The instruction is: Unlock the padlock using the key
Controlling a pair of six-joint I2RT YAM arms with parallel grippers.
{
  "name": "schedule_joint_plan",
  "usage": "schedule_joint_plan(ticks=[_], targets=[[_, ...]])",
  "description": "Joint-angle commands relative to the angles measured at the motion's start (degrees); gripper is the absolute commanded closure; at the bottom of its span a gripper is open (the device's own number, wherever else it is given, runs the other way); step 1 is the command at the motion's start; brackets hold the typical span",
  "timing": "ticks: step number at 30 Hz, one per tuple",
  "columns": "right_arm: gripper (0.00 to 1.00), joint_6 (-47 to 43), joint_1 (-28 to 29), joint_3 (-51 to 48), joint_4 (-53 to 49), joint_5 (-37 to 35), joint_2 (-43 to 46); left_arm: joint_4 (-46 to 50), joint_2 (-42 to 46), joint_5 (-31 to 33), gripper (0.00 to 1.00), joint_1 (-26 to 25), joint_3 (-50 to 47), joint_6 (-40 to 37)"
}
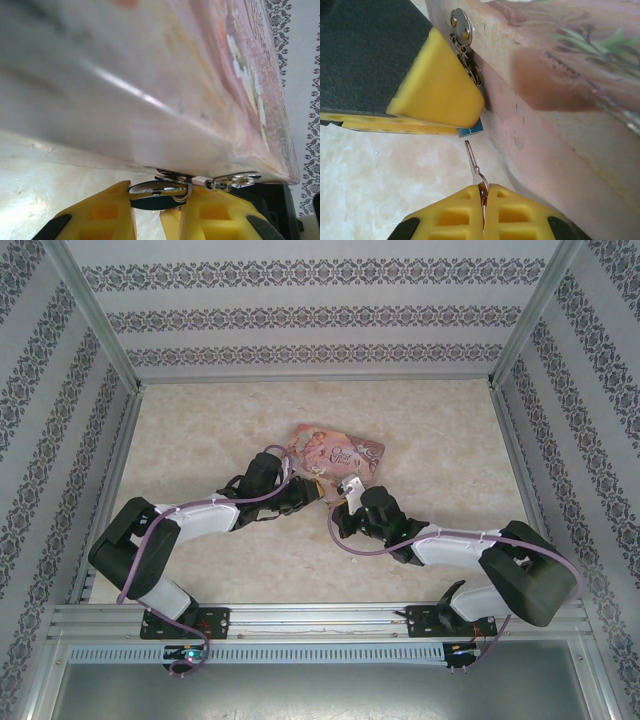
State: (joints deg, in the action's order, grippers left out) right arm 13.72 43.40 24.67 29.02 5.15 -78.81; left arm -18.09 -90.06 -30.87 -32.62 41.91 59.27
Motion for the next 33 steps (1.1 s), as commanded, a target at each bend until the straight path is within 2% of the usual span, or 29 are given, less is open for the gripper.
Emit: schedule_joint_plan(ticks=[1,33], targets=[[1.00,0.5,0.7,1.3,1.2,-1.1,-0.7,-4.4,-0.3,-3.1,0.92,-0.8,1.3,1.8],[1.00,2.1,0.2,-0.5,5.9,-3.5,1.1,-4.4,-0.1,-3.1,0.92,-1.2,1.1,2.3]])
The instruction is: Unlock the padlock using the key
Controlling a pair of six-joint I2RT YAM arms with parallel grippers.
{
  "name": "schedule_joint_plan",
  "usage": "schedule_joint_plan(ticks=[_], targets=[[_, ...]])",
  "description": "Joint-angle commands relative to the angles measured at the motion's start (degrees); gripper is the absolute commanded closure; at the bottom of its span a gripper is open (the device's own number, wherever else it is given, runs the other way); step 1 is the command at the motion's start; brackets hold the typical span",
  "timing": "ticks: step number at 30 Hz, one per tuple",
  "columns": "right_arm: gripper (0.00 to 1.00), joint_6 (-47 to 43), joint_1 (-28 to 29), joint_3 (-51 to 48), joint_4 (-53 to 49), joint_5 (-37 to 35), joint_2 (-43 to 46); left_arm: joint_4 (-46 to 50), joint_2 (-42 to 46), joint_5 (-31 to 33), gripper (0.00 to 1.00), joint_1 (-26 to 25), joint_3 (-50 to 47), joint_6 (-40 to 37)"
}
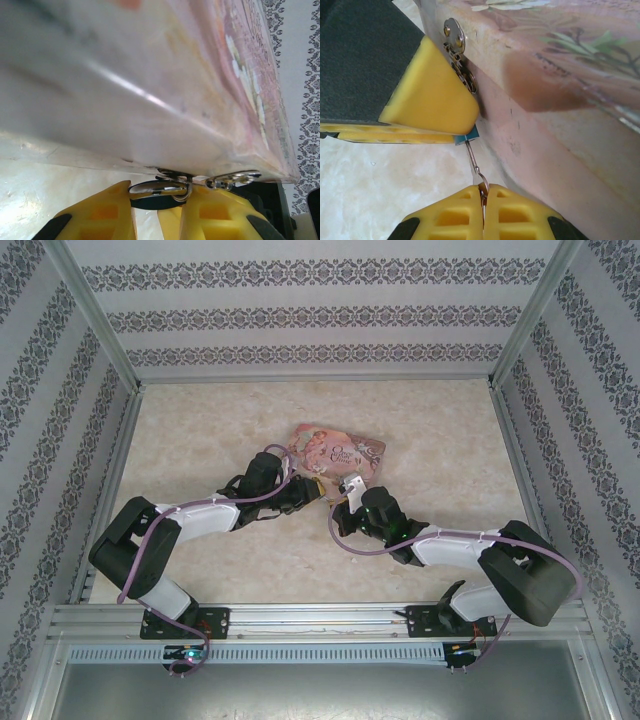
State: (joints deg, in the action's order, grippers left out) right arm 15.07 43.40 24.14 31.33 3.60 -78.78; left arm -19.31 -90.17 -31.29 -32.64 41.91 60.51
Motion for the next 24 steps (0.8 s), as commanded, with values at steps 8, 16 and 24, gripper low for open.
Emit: schedule_joint_plan(ticks=[8,16,24], targets=[[1.00,0.5,0.2,0.8,4.5,-1.6,0.1,-3.1,0.2,-2.8,0.92,-1.3,1.0,1.2],[1.00,-0.7,0.2,1.6,5.0,-2.0,-1.3,-1.8,0.7,-2.9,0.92,-1.3,1.5,0.7],[1.00,-1.8,0.0,2.6,6.4,-3.0,-2.2,-0.8,1.0,-3.0,0.92,-1.3,1.9,0.3]])
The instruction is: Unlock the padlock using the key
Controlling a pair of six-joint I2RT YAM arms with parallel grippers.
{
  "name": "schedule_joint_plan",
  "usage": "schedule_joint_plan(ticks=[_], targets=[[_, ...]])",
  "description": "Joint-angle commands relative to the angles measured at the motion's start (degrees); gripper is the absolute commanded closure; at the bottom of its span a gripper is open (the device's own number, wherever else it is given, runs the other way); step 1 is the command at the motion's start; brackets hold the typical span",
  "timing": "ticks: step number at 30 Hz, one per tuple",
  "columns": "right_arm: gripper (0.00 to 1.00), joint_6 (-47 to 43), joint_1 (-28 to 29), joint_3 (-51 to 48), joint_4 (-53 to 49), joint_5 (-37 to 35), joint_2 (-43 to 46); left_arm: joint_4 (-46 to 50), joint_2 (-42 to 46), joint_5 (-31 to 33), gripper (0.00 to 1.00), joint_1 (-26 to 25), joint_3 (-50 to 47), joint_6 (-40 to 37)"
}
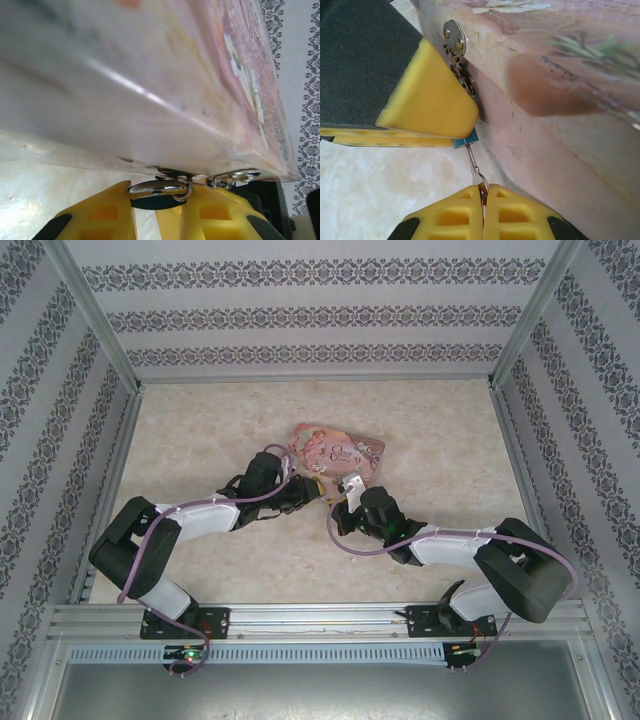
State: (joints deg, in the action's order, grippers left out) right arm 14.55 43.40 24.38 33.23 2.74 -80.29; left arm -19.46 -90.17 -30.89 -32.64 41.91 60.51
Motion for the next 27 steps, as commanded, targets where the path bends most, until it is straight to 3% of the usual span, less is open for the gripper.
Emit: schedule_joint_plan(ticks=[1,20,27], targets=[[1.00,-1.3,-0.1,2.5,4.7,-1.8,-0.8,-0.6,0.9,-3.4,0.92,-1.3,1.9,0.3],[1.00,-7.3,-0.7,5.9,8.0,0.2,-2.6,2.4,1.8,-4.4,0.92,-1.4,2.6,-0.3],[1.00,-5.6,-1.1,8.3,8.8,3.8,-3.6,3.0,2.3,-4.3,0.92,-1.5,2.2,-0.4]])
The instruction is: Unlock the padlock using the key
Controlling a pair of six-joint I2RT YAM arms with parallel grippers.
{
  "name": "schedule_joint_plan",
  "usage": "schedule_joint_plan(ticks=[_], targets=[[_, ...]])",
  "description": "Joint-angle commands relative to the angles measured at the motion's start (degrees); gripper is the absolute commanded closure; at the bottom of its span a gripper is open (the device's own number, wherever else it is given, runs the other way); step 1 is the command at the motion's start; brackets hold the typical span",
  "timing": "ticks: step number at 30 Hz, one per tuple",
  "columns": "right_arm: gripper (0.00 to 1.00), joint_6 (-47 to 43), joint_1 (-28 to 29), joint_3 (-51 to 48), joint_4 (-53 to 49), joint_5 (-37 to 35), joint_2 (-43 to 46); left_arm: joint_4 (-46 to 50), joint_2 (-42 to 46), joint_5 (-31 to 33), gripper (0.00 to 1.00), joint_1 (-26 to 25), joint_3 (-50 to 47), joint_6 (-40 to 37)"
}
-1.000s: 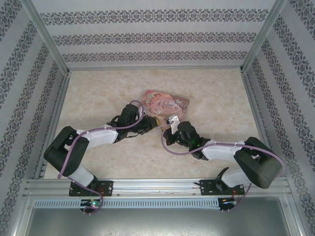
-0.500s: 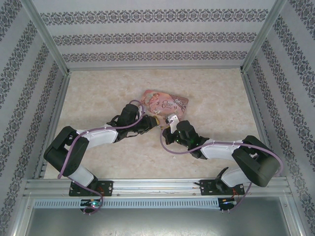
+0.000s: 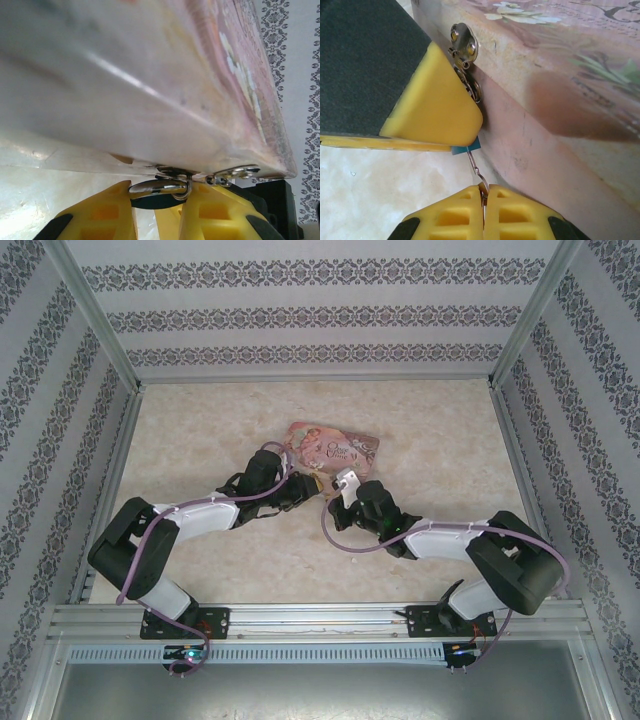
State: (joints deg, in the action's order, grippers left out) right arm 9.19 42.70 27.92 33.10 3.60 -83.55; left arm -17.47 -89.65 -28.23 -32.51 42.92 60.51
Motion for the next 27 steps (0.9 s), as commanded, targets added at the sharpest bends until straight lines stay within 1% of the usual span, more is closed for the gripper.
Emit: schedule_joint_plan(ticks=[1,14,20,27], targets=[[1.00,-0.1,-0.3,5.0,9.2,3.2,-0.4,1.0,1.8,-6.9,0.92,-1.6,1.2,-0.3],[1.00,1.1,-0.7,9.0,11.9,6.4,-1.9,1.4,1.5,-7.1,0.92,-2.1,1.2,-0.2],[1.00,4.3,-1.9,10.9,13.4,11.4,-3.1,1.3,1.5,-7.1,0.92,-2.3,1.2,-0.2],[1.00,3.5,-2.6,11.9,13.7,11.2,-3.7,1.3,1.3,-7.2,0.92,-2.4,0.9,-0.1]])
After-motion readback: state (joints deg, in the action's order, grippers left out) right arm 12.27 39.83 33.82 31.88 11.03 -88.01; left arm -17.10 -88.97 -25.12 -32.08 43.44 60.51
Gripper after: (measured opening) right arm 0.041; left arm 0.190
